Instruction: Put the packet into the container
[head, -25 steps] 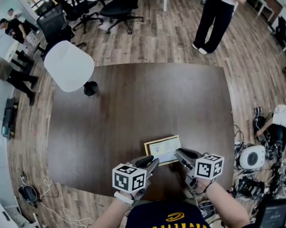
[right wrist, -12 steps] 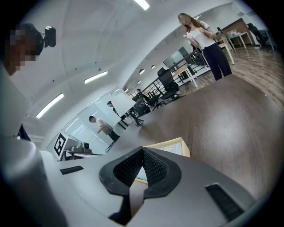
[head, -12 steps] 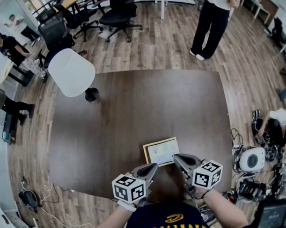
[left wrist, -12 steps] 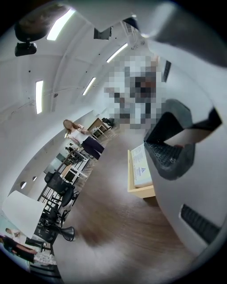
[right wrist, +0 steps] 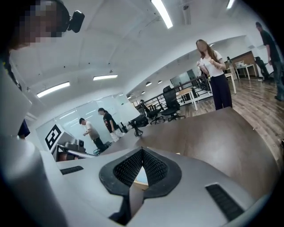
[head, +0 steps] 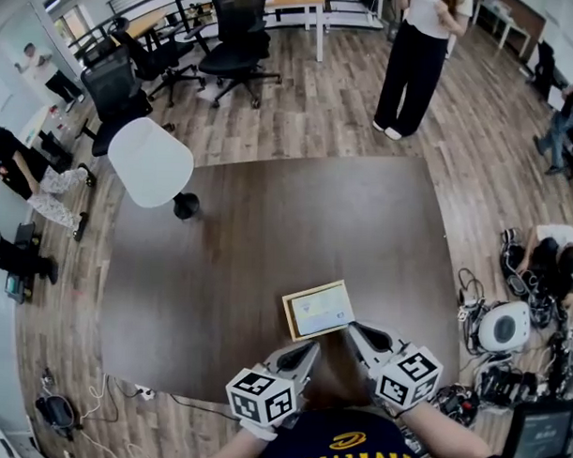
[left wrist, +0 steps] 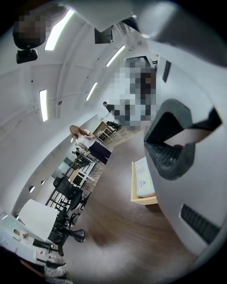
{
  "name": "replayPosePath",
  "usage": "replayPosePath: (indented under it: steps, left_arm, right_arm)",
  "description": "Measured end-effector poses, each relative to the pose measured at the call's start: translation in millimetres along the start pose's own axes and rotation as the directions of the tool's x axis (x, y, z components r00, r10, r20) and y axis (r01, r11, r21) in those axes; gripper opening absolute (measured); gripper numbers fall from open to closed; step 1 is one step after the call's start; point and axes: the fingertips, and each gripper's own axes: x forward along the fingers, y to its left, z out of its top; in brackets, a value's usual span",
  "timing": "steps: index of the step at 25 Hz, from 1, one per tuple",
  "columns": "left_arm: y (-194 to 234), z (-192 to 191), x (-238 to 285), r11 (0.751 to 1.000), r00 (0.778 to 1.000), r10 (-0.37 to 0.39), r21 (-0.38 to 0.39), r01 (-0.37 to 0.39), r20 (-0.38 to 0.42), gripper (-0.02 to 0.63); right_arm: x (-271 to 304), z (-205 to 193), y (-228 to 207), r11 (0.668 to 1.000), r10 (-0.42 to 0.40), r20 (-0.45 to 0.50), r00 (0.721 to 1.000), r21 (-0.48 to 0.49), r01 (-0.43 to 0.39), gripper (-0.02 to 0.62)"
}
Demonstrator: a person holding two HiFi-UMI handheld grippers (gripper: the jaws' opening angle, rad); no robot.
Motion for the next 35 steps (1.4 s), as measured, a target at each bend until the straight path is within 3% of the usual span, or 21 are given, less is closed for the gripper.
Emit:
replayPosePath:
  steps: [6, 11, 17, 24, 35]
  left_arm:
    - [-20.8, -4.5, -5.8, 0.999, 0.999, -0.013, 0.040, 0.011, 0.033, -0.002]
    - [-41.7, 19.8, -17.3, 0.979, 0.991, -0.015, 0.204, -0.012, 0.132, -0.002]
    - [-67.1, 32.7, -27.2, 0.935, 0.980, -0.047, 0.353, -0.025, 0.195, -0.002]
    - [-73.3, 34.7, -34.1, 0.929, 0.975, -0.058, 0.368, -0.026, 0.215, -0.002]
    - [-77.3, 41.0, -34.3, 0.923, 0.966, -0.076, 0.384, -0.026, 0.249, -0.002]
  right_arm:
    - [-24.8, 17.1, 11.9, 0.999, -0.036, 0.096, 0.995, -0.023, 0.038, 0.009]
    - [-38.1, 35.7, 29.7, 0.992, -0.046, 0.188, 0.981, -0.109, 0.067, 0.009]
    - [-47.9, 53.6, 57.9, 0.977, 0.019, 0.256, 0.966, -0.208, 0.036, 0.009]
    - [-55.5, 72.2, 80.1, 0.953, 0.059, 0.325, 0.944, -0.301, 0.044, 0.009]
    - [-57.8, 68.6, 84.2, 0.939, 0.076, 0.319, 0.945, -0.341, 0.040, 0.009]
